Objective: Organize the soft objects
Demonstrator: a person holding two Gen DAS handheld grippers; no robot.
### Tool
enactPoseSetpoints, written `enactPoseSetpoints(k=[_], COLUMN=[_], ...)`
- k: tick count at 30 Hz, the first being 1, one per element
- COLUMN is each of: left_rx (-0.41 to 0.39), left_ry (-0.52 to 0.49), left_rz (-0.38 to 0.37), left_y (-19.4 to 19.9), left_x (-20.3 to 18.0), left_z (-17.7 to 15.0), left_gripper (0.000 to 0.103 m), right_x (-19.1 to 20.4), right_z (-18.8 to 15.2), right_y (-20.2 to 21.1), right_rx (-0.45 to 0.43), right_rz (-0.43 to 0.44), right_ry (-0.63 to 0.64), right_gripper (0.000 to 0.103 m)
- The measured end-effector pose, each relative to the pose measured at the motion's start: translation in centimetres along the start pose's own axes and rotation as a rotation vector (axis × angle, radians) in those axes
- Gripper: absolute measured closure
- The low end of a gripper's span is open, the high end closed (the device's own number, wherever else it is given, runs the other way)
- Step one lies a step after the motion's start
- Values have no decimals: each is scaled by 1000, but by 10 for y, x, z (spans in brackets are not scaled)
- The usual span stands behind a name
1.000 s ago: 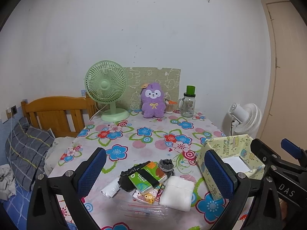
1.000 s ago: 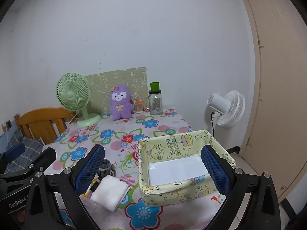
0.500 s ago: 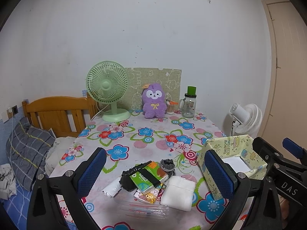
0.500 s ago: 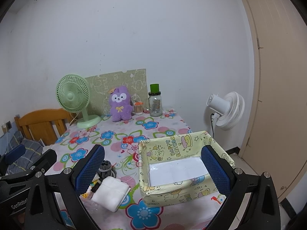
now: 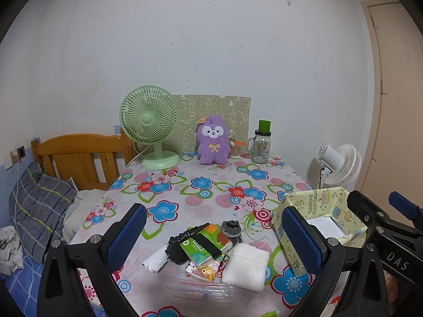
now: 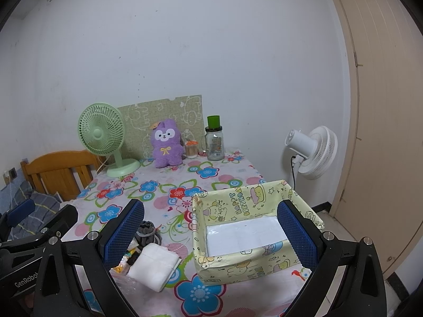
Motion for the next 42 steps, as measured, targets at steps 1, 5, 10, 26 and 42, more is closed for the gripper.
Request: enactPoseSetpoints(k=[1,5,10,26,42], left_rx=[0,1,4,-2,38], left_ry=[0,0,1,-6,26], left_rz=[-1,-2,-1,15,19], left_y=[0,0,1,2,-12], left_x=[0,0,-1,-2,12], left_z=[0,0,1,1,-18], left_gripper=[0,0,0,0,0], right_x=[0,0,0,0,11], right_z=[0,0,0,0,-11], right_y=[0,0,0,-1,-15], right_rx=[0,0,3,4,30], right_rz=[0,0,2,2,-9], right_ry=[1,-1,-3,-5,-23], right_gripper=[1,1,1,1,1])
Point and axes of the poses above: each gripper's, at about its wrist camera, not at the fingertips, and y roughly against the way its jaws point, x to its left, z to its top, the point moved 9 cm from there along -y, roughly the way its jaws point, and after that the axes turned 4 degrees about z, right-handed, at the moved point
